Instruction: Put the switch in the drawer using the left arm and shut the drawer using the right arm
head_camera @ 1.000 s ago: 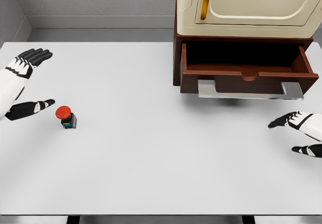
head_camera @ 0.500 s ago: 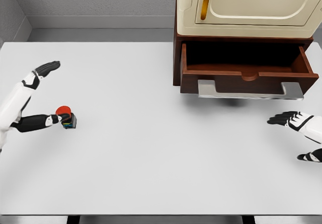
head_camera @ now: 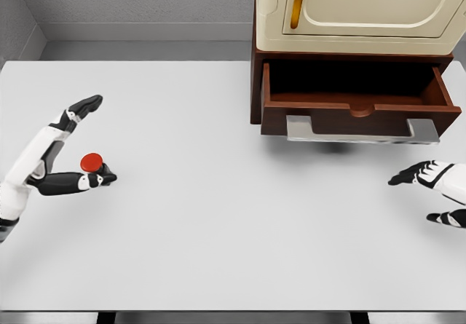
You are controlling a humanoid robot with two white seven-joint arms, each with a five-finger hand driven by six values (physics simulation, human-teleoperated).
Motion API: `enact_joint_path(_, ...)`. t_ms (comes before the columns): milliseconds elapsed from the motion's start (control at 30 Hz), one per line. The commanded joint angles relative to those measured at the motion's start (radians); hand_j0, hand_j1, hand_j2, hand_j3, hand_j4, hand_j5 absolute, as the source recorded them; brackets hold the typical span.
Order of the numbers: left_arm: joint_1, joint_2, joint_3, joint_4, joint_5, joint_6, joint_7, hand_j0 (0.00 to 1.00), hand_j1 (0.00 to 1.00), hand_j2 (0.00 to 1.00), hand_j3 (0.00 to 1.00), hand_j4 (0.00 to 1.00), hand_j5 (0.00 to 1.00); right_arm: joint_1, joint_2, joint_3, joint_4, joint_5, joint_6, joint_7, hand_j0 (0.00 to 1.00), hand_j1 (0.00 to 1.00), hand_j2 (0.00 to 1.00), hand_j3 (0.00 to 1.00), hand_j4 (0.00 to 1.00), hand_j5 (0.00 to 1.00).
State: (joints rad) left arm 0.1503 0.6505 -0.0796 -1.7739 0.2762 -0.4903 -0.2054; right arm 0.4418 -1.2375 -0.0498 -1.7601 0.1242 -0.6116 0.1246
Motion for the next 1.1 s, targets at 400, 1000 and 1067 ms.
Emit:
enact_joint_path(400,0.020,0.011,0.052,0.062,-0.038,0.182,-0.016,1.00,1.00,1.00,1.00,1.00,1.00,-0.015,-0.028,0.002,-0.004,0.008,0.001,0.001,0.58,0.58,0.58,0.58,0.58,0.58)
enact_joint_path(1000,0.000,-0.017,0.006,0.132,-0.181,0.251,-0.011,1.00,1.00,1.00,1.00,1.00,1.00,-0.015,-0.025,0.001,-0.004,0.006,0.001,0.033,0.55,0.55,0.55,0.55,0.55,0.55)
enact_joint_path(1067,-0.018,-0.037,-0.005,0.149,-0.218,0.268,-0.009,1.00,1.00,1.00,1.00,1.00,1.00,-0.015,-0.027,0.001,-0.004,0.005,0.001,0.033,0.55,0.55,0.55,0.55,0.55,0.55)
